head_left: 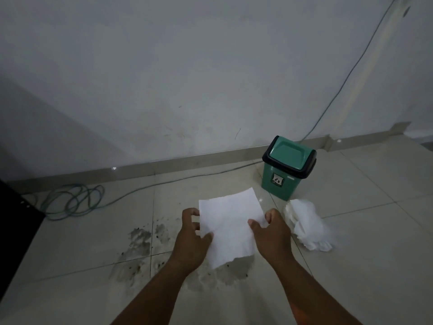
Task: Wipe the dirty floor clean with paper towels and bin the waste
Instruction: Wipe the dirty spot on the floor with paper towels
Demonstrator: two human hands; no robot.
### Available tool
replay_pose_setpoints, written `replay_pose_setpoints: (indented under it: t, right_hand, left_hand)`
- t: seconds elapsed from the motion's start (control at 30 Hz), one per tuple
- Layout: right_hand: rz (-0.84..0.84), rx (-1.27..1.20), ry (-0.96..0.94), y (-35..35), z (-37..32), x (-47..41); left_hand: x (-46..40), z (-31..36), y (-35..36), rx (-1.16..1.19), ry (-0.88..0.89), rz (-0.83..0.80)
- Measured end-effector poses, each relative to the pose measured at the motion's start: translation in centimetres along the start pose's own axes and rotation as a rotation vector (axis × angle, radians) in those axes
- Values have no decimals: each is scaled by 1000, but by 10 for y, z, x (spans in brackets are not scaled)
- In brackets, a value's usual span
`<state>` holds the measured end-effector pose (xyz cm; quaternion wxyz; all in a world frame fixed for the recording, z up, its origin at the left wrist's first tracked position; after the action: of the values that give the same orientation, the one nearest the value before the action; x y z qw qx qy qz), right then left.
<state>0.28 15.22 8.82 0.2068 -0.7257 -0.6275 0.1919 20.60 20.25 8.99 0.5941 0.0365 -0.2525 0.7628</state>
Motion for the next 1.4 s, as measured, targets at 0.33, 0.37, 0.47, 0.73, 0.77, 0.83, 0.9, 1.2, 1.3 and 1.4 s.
replay_pose_setpoints:
  t: [0.33, 0.37, 0.47, 0.73, 0.77, 0.83, 0.9, 1.2, 1.3, 1.4]
  right_hand:
    - [-69, 121, -108, 58, 86, -26]
    - [-82, 137, -123, 65, 94, -32]
    - [-130, 186, -134, 84, 115, -52]
    - [-186, 234, -115, 130, 165, -105]
    - [-190, 246, -117, 134, 171, -110]
    - [-210, 285, -118, 144, 180, -119]
    - [-236, 335, -128, 152, 188, -128]
    - [-296, 718, -180, 165, 215, -149]
    - [-258, 761, -253, 167, 215, -146]
    - [-249, 703, -418, 175, 212, -143]
  left_hand:
    - [-73, -81, 44, -188, -10, 76]
    - [-81, -87, 49, -202, -30, 61]
    - [-105, -99, 63, -261, -28, 32]
    - [-180, -130, 93, -469, 67, -2]
    - [-188, -134, 97, -483, 62, -8]
    - [-201, -140, 103, -497, 46, -13]
    - [-211, -146, 110, -510, 52, -9]
    - [-230, -157, 121, -960, 43, 163]
    - [-230, -155, 123, -939, 191, 228]
    - [-235, -156, 128, -962, 410, 125]
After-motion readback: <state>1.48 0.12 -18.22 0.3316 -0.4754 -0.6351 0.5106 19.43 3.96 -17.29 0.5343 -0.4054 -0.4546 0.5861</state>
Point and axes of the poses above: each hand's wrist, its own x-axis away from the middle knuckle, its own y-axis out of the palm, z = x × y, the point moved 1 cm from there along -x, towards the middle knuckle, and after that the axes turned 8 degrees about -y, right-handed, at the moved point
